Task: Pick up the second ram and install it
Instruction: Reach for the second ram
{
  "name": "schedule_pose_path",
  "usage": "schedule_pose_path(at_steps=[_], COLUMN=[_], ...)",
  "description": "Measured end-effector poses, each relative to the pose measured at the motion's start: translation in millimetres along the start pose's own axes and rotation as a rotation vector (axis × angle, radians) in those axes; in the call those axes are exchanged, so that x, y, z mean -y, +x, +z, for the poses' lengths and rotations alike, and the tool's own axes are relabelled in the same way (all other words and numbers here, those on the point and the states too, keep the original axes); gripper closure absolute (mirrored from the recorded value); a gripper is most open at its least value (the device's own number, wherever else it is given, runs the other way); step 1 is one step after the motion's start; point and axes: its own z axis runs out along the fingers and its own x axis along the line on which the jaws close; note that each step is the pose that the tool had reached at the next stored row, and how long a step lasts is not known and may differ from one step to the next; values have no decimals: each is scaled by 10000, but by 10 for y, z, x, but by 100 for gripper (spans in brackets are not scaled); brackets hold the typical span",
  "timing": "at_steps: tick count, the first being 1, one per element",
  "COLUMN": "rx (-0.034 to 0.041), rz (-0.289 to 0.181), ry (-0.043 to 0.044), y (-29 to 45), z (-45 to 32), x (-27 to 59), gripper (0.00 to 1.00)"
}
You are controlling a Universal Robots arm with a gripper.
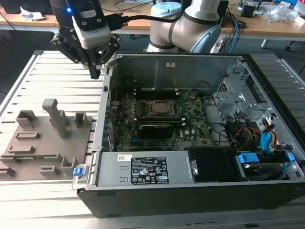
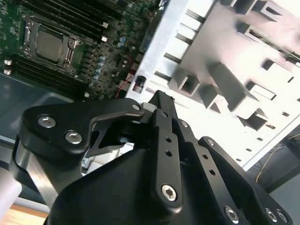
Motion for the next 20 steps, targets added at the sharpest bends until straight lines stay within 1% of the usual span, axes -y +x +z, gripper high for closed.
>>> schedule_pose_path(at_steps=[1,2,3,7,11,12,14,17,20], rx=[0,0,-1,0,0,0,0,0,0], rz=[1,0,-1,0,-1,-1,0,-1,1], ry=[-1,0,0,0,0,0,0,0,-1], y=[33,96,136,225,329,374,428,580,678], z=[0,-1,-2,-2,-4,-5,-5,-8,-10], x=[2,7,10,17,25,28,32,44,51], gripper=[89,89,89,89,89,89,89,89,89])
